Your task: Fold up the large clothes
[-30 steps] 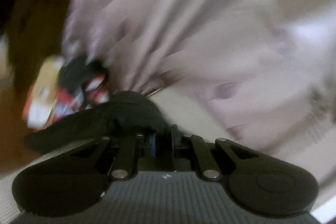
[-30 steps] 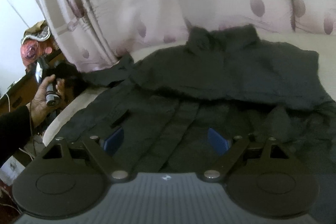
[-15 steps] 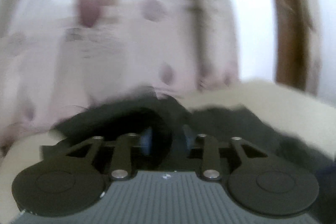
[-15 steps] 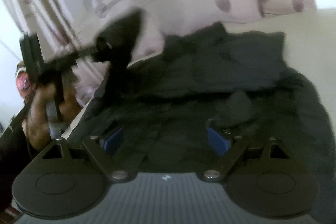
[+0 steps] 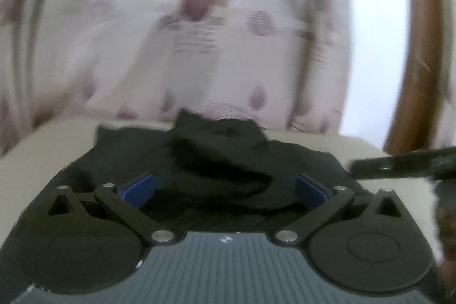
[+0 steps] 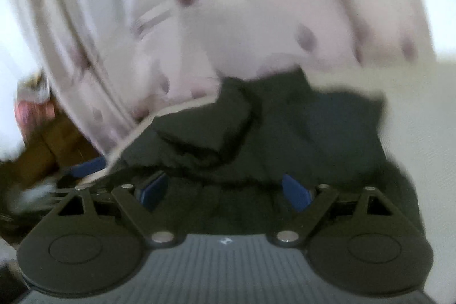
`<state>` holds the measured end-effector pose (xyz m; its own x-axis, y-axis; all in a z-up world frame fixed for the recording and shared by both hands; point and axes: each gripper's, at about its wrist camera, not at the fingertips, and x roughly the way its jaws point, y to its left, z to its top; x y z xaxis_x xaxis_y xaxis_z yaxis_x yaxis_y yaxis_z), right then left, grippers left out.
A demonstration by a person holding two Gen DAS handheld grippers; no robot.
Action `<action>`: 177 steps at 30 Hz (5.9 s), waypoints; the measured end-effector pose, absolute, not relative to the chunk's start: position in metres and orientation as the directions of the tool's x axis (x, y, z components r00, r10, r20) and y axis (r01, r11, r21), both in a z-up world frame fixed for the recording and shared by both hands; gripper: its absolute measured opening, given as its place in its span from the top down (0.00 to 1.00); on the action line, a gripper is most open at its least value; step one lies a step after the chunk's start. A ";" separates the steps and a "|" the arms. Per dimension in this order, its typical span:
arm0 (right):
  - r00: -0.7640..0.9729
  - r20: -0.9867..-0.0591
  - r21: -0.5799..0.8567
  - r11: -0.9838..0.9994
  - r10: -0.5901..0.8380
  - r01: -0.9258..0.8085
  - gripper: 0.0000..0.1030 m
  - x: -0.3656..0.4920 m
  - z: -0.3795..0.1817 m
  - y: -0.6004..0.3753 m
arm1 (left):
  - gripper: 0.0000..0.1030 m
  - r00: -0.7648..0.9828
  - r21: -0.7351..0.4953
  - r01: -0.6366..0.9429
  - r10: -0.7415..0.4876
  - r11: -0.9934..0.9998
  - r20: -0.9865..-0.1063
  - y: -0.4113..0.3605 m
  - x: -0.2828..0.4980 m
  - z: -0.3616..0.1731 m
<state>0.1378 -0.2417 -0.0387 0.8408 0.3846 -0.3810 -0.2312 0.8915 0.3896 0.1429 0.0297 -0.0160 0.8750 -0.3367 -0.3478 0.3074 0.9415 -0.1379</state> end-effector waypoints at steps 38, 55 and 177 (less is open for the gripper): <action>0.833 -0.501 0.682 0.700 0.234 0.214 0.19 -0.009 -0.124 -0.419 | 0.00 0.902 -0.163 -0.006 -0.065 0.987 -0.427 0.160 0.048 -0.033; 0.724 -0.601 0.516 0.856 0.339 0.027 0.28 -0.074 -0.144 -0.328 | 0.00 0.805 -0.314 0.067 -0.238 0.947 -0.544 0.255 -0.003 -0.085; 0.915 -0.134 0.859 0.505 0.381 -0.084 0.90 0.126 -0.036 -0.435 | 0.78 0.924 -0.257 -0.073 -0.031 0.964 -0.381 0.161 0.165 0.058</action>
